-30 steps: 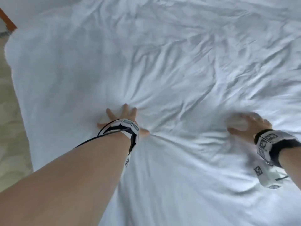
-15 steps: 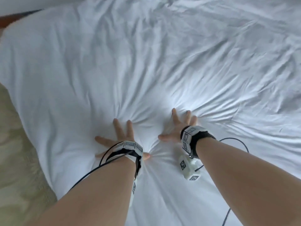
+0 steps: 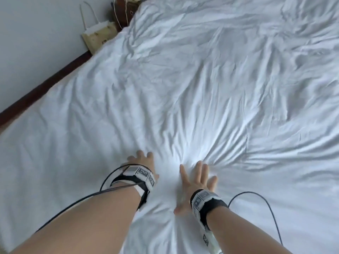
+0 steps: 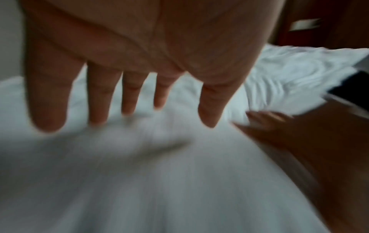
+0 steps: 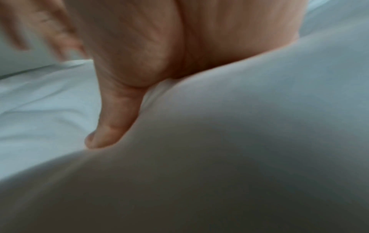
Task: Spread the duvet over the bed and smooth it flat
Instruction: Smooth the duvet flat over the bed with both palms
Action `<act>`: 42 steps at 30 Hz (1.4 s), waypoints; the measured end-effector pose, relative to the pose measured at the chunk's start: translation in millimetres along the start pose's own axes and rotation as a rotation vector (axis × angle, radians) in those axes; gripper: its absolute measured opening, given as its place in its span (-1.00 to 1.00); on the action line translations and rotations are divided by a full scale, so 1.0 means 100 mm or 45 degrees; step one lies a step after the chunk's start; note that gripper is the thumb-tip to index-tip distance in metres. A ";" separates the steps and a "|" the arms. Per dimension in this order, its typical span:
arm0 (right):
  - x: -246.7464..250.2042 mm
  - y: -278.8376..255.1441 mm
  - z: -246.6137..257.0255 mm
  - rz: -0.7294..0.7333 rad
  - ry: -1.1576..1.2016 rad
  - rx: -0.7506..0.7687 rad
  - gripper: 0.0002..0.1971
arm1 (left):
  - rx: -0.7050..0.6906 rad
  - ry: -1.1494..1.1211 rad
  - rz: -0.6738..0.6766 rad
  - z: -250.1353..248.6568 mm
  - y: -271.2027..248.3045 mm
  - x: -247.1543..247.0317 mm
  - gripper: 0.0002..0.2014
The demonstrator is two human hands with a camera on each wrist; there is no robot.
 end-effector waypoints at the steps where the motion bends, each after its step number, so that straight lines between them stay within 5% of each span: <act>1: 0.00 0.07 0.03 0.012 -0.008 -0.013 0.50 | -0.089 0.015 -0.040 -0.18 0.20 0.19 -0.29; 4: 0.00 0.22 0.05 0.049 -0.008 -0.036 0.56 | -0.393 0.093 -0.061 -0.78 0.68 0.44 -0.16; 7: 0.00 0.25 0.01 0.086 0.045 -0.022 0.54 | -0.339 0.046 -0.040 -0.74 1.05 0.40 -0.08; 12: 0.13 0.09 0.08 0.090 0.064 0.031 0.48 | 0.038 -0.017 0.047 0.74 1.53 0.31 0.39; 15: 0.63 -0.04 -0.07 -0.120 0.232 0.138 0.05 | 0.181 -0.005 0.098 1.64 1.50 0.35 0.38; 18: 1.42 0.06 -0.53 -0.646 0.496 -0.149 -0.31 | 0.255 -0.151 0.168 2.19 1.35 0.25 0.24; 21: 1.74 0.49 -0.60 -0.479 0.527 -0.618 -0.05 | 0.226 -0.274 0.226 2.28 1.34 0.19 0.22; 24: 1.79 0.84 0.43 -0.349 0.464 -0.575 0.11 | 0.188 -0.345 0.260 2.28 1.32 0.19 0.15; 28: 1.50 0.90 2.62 -0.126 0.144 0.041 0.03 | -0.040 -0.318 0.233 2.42 1.39 0.28 -0.15; 31: 0.96 0.99 4.02 0.064 0.092 0.268 0.01 | 0.003 -0.406 0.071 3.21 1.45 0.48 -0.56; 33: 0.70 1.01 4.67 0.066 0.037 0.322 0.15 | 0.127 -0.352 0.050 4.00 1.45 0.48 -0.54; 38: 0.50 1.09 5.11 0.011 -0.065 0.190 0.35 | 0.285 -0.215 0.363 5.80 1.39 0.13 -0.23; 42: 0.48 1.14 5.16 0.027 -0.027 0.148 0.42 | 0.375 -0.304 0.263 6.07 1.65 0.55 -0.20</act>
Point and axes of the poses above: each hand's wrist, its own y-axis towards the middle knuckle, its own x-axis out of the back of the hand, z = x × y, the point moved 2 cm from there along y, towards the middle knuckle, and after that the axes turned 13 degrees about z, right-handed, at the moved point
